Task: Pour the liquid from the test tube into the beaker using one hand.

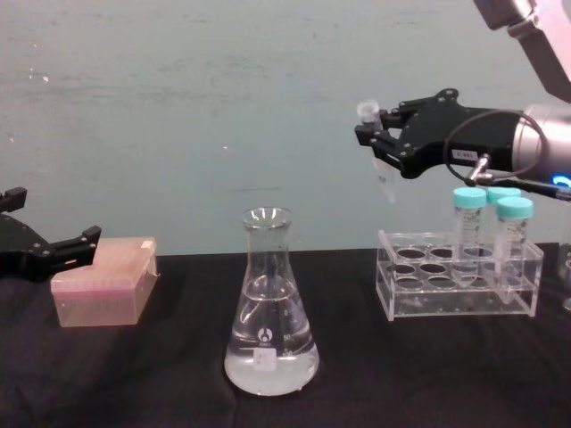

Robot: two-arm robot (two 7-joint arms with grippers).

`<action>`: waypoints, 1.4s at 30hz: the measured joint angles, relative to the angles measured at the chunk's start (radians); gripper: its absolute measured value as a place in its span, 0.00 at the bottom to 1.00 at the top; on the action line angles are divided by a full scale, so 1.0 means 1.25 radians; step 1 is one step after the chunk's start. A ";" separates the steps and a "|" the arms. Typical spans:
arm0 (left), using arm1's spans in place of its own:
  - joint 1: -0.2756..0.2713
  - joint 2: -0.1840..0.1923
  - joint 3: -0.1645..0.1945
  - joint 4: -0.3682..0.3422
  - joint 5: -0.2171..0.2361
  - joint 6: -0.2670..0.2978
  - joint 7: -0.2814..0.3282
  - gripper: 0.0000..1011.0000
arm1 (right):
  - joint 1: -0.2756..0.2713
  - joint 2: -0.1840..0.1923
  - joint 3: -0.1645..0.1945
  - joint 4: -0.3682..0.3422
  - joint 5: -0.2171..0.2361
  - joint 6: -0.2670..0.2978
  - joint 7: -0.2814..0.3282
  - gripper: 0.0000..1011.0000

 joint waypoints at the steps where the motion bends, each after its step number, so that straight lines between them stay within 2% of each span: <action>1: 0.000 0.000 0.000 0.000 0.000 0.000 0.000 0.99 | -0.001 0.000 -0.002 -0.004 -0.004 -0.002 0.000 0.20; 10: 0.000 0.000 0.000 0.000 0.000 0.000 0.000 0.99 | -0.011 0.004 -0.024 -0.039 -0.030 -0.016 0.000 0.20; 32: 0.000 0.000 0.000 0.000 0.000 0.000 0.000 0.99 | -0.020 0.004 -0.064 -0.086 -0.055 -0.030 0.017 0.20; 38: 0.000 0.000 0.000 0.000 0.000 0.000 0.000 0.99 | -0.020 0.005 -0.077 -0.089 -0.081 -0.040 0.008 0.20; 42: 0.000 0.000 0.000 0.000 0.000 0.000 0.000 0.99 | -0.020 0.008 -0.086 -0.093 -0.112 -0.052 -0.012 0.20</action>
